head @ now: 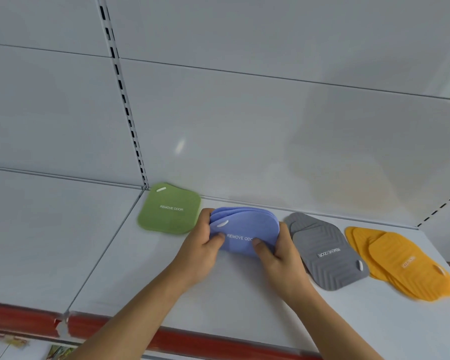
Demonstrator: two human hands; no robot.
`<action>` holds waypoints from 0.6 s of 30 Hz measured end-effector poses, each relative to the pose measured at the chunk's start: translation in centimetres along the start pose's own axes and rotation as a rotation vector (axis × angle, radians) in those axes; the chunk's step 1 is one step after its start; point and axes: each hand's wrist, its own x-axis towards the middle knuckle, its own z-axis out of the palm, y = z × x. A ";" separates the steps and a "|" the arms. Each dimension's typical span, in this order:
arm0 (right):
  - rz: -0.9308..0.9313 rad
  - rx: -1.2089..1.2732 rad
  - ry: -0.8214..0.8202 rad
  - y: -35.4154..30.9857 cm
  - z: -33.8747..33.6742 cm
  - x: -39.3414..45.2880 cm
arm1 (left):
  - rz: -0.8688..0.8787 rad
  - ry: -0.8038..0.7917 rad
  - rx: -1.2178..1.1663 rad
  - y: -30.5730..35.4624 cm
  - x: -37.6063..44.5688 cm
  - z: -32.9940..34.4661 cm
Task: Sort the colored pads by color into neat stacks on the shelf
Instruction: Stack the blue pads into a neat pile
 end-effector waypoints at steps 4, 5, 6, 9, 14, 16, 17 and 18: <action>-0.057 -0.040 0.029 -0.5 -0.1 0.1 | 0.025 0.011 0.013 0.5 0.0 -0.2; -0.063 -0.043 0.050 -0.7 -0.1 0.2 | 0.039 0.019 0.015 0.7 0.1 -0.2; -0.059 -0.041 0.068 -0.8 0.0 0.4 | 0.047 0.029 0.014 0.8 0.2 -0.2; -0.027 -0.044 0.083 -0.7 0.2 0.6 | 0.057 0.045 0.026 0.9 0.5 0.0; 0.001 -0.046 0.082 -0.3 0.3 0.6 | 0.014 -0.010 0.068 0.1 0.7 -0.3; -0.004 -0.052 0.071 -0.2 0.5 0.3 | 0.002 -0.016 0.077 0.0 0.8 -0.3; -0.004 -0.058 0.063 -0.3 0.7 0.2 | 0.000 -0.011 0.081 0.0 0.8 -0.2; -0.004 -0.060 0.062 -0.4 0.8 0.1 | 0.002 0.001 0.081 0.0 0.8 -0.1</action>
